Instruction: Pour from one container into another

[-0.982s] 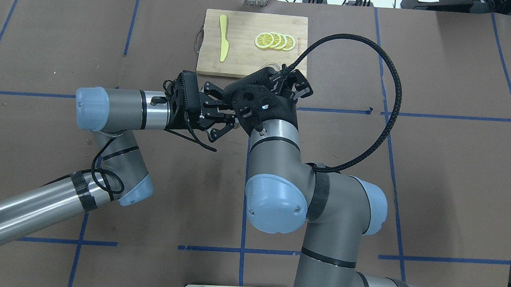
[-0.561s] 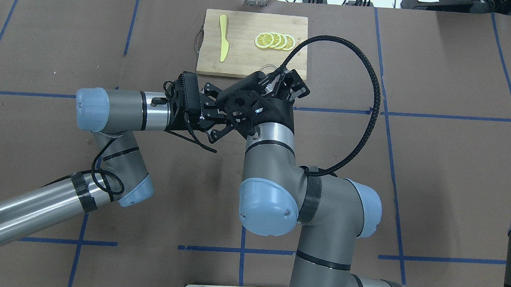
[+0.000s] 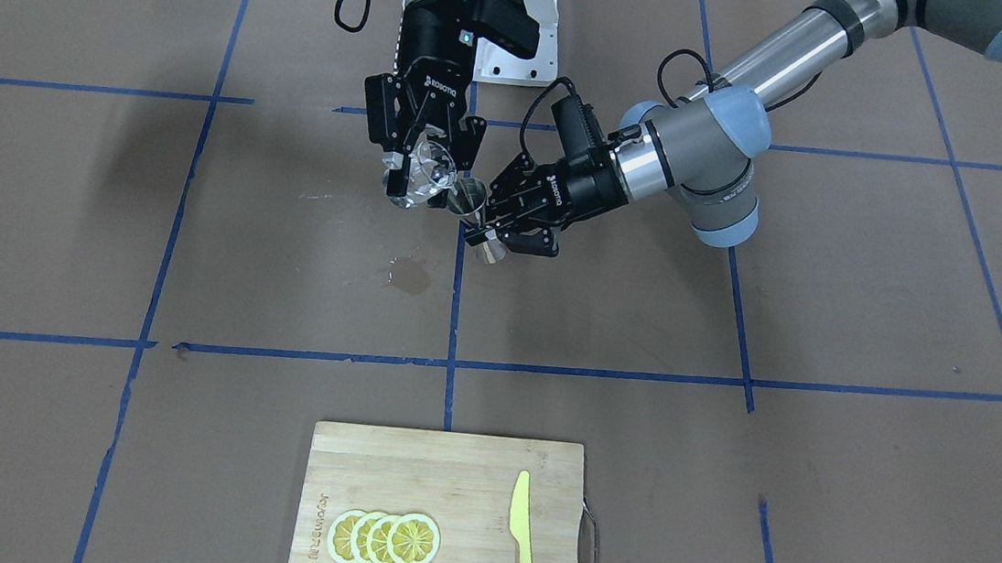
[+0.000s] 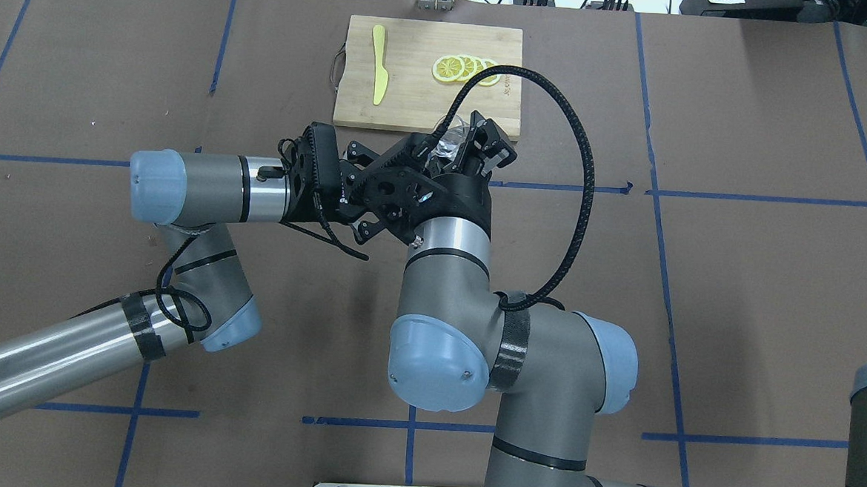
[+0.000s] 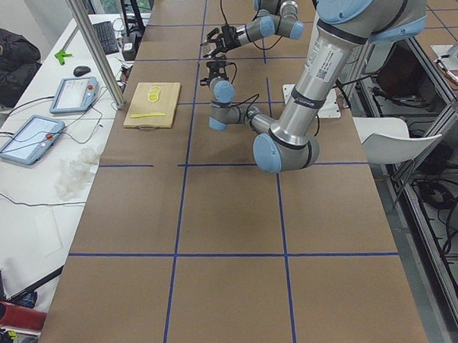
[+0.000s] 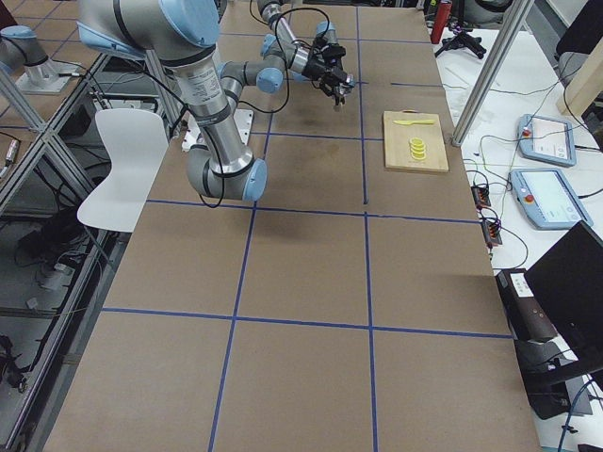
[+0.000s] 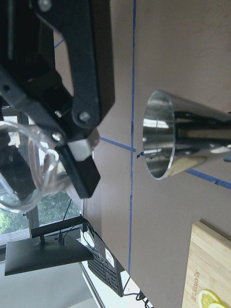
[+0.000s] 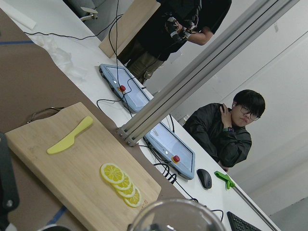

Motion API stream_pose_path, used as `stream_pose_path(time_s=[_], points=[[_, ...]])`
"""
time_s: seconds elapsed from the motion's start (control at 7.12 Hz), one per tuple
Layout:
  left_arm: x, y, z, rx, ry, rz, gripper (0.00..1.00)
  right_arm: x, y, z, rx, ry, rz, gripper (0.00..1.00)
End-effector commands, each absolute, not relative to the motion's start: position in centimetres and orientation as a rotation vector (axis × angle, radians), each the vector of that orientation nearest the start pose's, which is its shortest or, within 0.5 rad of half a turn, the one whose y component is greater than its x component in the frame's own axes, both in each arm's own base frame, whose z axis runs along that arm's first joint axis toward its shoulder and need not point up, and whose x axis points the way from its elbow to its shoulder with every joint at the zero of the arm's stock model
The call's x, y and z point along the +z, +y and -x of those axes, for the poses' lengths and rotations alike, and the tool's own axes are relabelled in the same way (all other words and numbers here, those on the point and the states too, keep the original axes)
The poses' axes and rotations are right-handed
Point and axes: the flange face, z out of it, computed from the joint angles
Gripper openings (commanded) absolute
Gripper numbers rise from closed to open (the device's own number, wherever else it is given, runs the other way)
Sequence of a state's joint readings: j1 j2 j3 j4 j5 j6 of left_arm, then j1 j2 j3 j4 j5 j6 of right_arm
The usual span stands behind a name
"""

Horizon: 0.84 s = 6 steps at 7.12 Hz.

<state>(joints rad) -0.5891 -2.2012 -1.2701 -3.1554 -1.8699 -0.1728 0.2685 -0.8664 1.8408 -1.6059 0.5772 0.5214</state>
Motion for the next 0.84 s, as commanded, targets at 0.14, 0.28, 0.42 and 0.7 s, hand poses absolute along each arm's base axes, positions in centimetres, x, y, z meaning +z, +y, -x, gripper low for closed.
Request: stream_pose_path(time_s=[0.14, 0.28, 0.42, 0.7], points=[[25.26, -46.24, -50.49, 0.821, 1.255, -1.543, 0.0, 11.12, -36.49, 52.12, -0.335, 0.002, -1.252, 0.0], [25.19, -46.22, -50.46, 0.821, 1.256, -1.544, 0.0, 11.21, -36.5, 52.11, -0.356, 0.022, -1.253, 0.0], [25.19, -46.22, -50.46, 0.821, 1.256, -1.544, 0.0, 11.11, -36.51, 52.1, -0.387, 0.046, -1.255, 0.0], [25.09, -46.23, -50.47, 0.82, 1.257, -1.545, 0.0, 11.17, -36.53, 52.15, -0.421, 0.073, -1.255, 0.0]])
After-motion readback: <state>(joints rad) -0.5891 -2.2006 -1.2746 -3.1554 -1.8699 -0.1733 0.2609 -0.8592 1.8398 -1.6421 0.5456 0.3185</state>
